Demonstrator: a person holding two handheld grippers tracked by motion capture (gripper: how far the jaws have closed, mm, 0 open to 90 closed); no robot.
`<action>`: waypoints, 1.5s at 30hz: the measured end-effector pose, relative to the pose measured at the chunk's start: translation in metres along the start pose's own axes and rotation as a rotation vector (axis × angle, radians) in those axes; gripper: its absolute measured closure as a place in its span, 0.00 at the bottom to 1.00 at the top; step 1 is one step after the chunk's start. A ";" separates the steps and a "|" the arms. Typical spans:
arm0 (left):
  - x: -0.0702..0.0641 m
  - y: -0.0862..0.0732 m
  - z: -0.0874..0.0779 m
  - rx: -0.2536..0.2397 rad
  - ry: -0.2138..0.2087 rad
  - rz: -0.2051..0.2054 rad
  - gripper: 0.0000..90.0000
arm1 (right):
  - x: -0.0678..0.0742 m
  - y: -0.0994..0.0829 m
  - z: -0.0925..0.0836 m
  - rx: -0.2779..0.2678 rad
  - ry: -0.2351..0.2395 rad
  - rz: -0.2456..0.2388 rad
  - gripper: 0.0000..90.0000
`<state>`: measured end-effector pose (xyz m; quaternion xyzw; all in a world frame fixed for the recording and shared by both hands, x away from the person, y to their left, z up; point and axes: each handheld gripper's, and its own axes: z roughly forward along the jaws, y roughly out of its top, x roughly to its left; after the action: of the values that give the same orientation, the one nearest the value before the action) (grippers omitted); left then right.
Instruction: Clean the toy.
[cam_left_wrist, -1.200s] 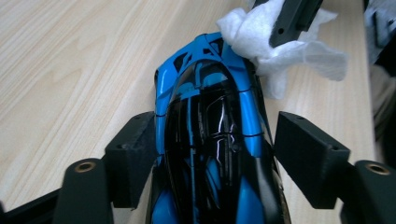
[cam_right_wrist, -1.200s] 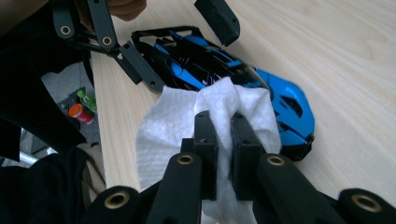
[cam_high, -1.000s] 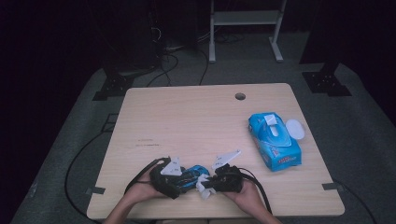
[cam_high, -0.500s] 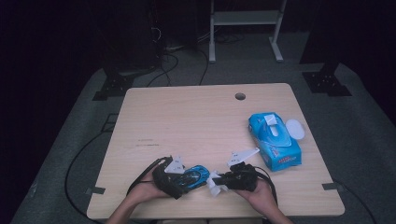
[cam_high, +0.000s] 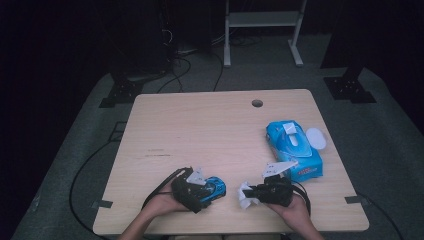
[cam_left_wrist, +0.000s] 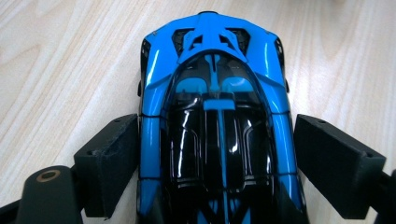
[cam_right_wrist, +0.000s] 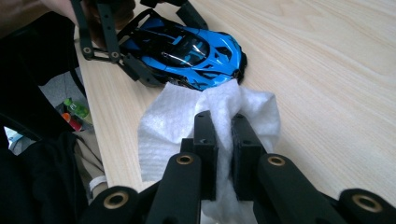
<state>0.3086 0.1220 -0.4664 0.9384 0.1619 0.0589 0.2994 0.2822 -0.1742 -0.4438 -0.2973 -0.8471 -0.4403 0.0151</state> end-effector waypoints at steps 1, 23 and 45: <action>0.000 0.001 -0.001 -0.005 -0.002 0.000 0.22 | 0.001 0.000 0.000 -0.002 -0.002 -0.008 0.91; 0.004 0.005 -0.012 0.016 -0.002 -0.009 0.31 | 0.003 0.001 -0.013 -0.039 -0.027 -0.013 0.91; 0.014 0.007 -0.005 0.066 -0.023 0.006 0.22 | -0.002 -0.001 -0.016 -0.043 -0.036 0.002 0.91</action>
<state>0.3224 0.1239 -0.4574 0.9490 0.1572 0.0434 0.2698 0.2794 -0.1880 -0.4351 -0.3063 -0.8372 -0.4530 -0.0064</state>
